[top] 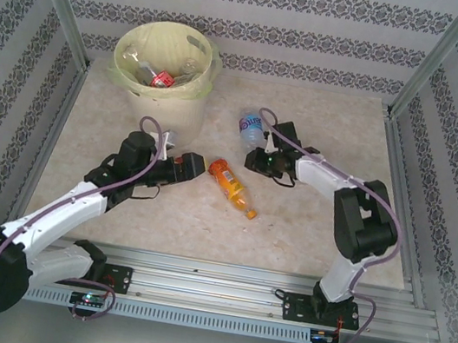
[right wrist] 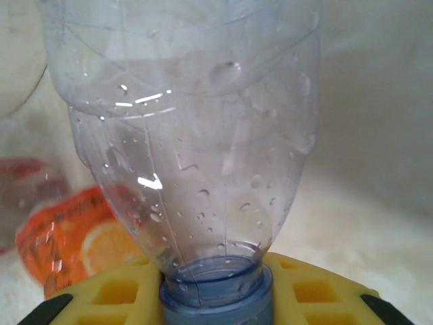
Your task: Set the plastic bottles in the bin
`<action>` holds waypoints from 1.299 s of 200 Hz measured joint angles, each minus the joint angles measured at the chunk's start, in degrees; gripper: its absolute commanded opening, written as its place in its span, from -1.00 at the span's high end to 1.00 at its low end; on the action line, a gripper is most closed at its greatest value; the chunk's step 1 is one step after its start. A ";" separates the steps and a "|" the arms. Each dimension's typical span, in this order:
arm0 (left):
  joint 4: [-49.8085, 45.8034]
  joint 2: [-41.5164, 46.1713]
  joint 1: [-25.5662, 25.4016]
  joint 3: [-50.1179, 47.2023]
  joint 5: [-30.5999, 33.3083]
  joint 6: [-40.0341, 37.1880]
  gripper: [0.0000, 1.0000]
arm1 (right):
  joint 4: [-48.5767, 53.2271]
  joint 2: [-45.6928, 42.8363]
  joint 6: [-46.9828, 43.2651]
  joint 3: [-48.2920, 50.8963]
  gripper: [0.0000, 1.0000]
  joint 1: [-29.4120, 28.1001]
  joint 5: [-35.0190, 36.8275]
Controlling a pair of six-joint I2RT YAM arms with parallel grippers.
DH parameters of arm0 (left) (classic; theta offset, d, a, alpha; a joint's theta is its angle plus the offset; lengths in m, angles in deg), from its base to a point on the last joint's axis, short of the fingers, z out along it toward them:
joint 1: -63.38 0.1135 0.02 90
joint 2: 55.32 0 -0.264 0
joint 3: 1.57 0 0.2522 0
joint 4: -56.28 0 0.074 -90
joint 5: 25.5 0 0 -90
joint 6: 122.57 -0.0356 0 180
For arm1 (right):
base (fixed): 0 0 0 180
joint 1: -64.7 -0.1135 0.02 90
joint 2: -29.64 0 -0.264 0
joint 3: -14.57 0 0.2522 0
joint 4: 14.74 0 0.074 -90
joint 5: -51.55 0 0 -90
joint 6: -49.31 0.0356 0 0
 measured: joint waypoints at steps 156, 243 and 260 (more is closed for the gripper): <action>34.10 -26.53 -5.53 7.45 -0.66 13.92 -1.00 | 13.79 -34.29 -2.49 13.68 0.52 -9.99 -6.78; 37.57 -27.15 -5.51 7.45 -1.18 17.64 -0.31 | 13.99 -36.35 -0.98 15.96 0.45 -12.79 -6.10; 37.48 -27.15 -5.51 7.52 -1.31 17.84 -0.25 | 13.97 -36.35 -0.98 15.96 0.34 -12.83 -5.92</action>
